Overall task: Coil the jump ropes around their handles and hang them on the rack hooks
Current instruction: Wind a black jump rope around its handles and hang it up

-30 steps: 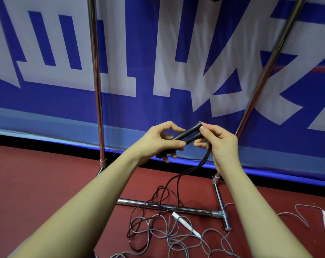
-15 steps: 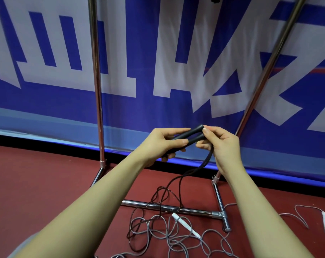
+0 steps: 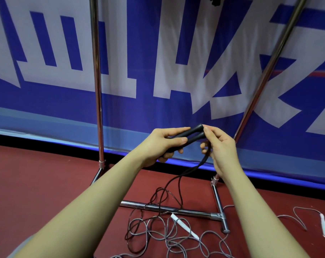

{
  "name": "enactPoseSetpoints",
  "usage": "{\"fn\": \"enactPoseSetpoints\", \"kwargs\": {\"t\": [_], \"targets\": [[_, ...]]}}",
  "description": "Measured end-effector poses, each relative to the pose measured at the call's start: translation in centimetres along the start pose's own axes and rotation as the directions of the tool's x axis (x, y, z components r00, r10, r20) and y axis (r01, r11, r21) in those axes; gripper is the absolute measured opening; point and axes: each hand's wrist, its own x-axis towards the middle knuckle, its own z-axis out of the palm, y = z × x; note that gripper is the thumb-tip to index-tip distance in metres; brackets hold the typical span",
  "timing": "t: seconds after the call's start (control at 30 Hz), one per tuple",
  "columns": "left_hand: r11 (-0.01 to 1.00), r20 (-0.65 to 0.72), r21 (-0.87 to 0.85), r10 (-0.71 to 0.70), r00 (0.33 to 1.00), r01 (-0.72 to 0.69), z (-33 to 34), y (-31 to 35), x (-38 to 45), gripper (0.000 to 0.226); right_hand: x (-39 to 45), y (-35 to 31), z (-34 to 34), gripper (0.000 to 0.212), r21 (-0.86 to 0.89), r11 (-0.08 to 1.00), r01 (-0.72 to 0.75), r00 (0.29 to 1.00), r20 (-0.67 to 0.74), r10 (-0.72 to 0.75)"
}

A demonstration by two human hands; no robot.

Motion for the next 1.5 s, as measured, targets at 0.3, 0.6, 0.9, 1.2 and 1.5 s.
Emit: {"fn": "enactPoseSetpoints", "kwargs": {"t": [0.3,0.6,0.9,1.2,1.5], "targets": [[0.999,-0.138,0.040,0.020,0.990,-0.015,-2.3,0.1,0.1,0.039,0.2,0.4,-1.1,0.019,-0.391,0.920,0.026,0.994,0.104,0.016],[0.978,-0.047,0.185,-0.084,0.995,0.091,-2.2,-0.5,-0.5,0.035,-0.3,-1.0,-1.2,0.016,-0.289,0.952,0.099,0.992,0.105,-0.071],[0.952,0.183,0.285,-0.172,0.968,0.115,-1.4,0.5,-1.2,0.036,-0.9,-2.3,-1.4,0.010,-0.324,0.924,0.203,0.974,0.168,-0.154],[0.965,0.075,0.248,0.072,0.995,-0.089,0.1,2.6,-1.6,0.032,-0.5,-2.0,-1.3,0.017,0.043,0.996,-0.081,0.994,0.083,0.077],[0.942,0.036,0.313,0.111,0.993,-0.117,0.6,2.2,-1.7,0.023,-0.3,-2.2,-1.5,0.019,0.226,0.908,-0.352,0.933,0.167,0.319]]}}
